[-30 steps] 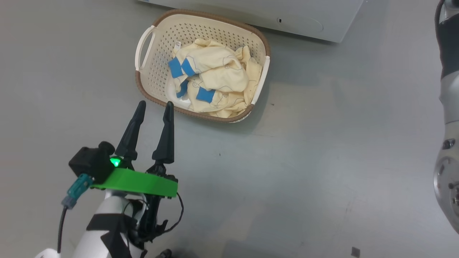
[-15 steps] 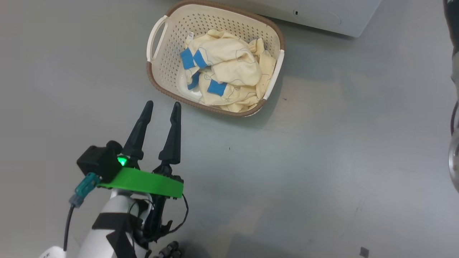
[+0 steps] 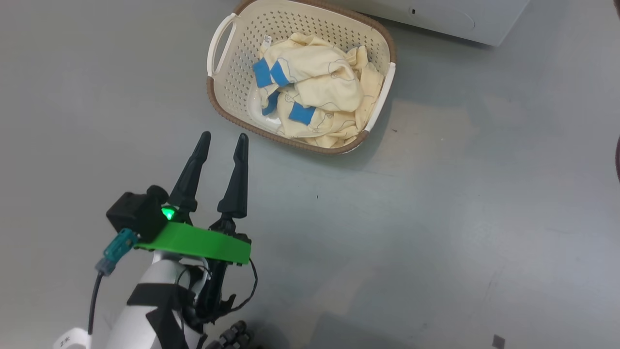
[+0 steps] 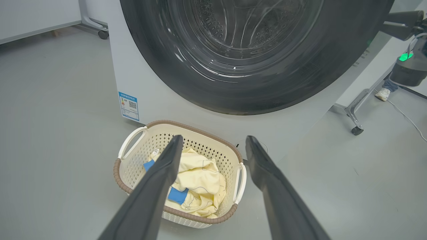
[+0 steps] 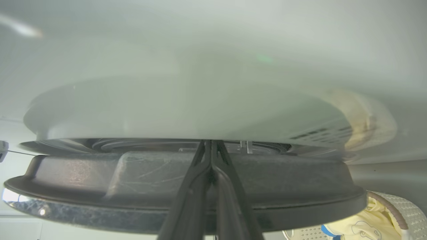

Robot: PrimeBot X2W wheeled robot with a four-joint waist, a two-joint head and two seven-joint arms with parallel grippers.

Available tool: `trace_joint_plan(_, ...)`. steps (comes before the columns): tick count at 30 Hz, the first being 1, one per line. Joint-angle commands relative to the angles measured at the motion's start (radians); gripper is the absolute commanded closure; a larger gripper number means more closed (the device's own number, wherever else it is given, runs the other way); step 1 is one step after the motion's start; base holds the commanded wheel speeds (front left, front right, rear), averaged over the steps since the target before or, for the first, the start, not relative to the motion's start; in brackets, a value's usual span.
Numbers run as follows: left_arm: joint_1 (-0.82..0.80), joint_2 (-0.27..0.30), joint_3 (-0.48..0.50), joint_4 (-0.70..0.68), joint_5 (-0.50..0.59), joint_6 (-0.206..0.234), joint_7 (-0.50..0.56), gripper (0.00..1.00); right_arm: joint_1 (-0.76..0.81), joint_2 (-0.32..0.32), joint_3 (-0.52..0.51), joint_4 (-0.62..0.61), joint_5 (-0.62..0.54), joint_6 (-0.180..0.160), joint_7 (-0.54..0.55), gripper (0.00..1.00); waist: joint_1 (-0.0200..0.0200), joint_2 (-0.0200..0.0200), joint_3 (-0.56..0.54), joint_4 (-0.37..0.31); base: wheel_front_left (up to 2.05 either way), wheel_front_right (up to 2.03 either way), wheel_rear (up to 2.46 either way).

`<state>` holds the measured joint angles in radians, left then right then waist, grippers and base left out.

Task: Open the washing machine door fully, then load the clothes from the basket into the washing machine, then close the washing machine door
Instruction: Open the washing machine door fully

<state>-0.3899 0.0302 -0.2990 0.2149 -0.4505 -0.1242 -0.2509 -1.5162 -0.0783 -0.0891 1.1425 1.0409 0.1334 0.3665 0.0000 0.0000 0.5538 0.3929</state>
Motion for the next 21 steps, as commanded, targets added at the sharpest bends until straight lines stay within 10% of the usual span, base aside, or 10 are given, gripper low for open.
trace_joint_plan(1,-0.014,0.02,0.026,-0.024,-0.007,-0.007,-0.011,0.0,-0.058,0.028,0.004,-0.018,0.015,-0.003,0.027,1.0,0.0,0.0,0.0,0.003,0.0,0.0,0.0)
trace_joint_plan(21,0.0,0.02,0.028,-0.027,-0.001,-0.007,-0.011,0.0,-0.038,0.028,0.022,0.035,0.115,-0.003,0.186,1.0,0.0,0.0,-0.028,-0.001,0.0,0.0,0.0)
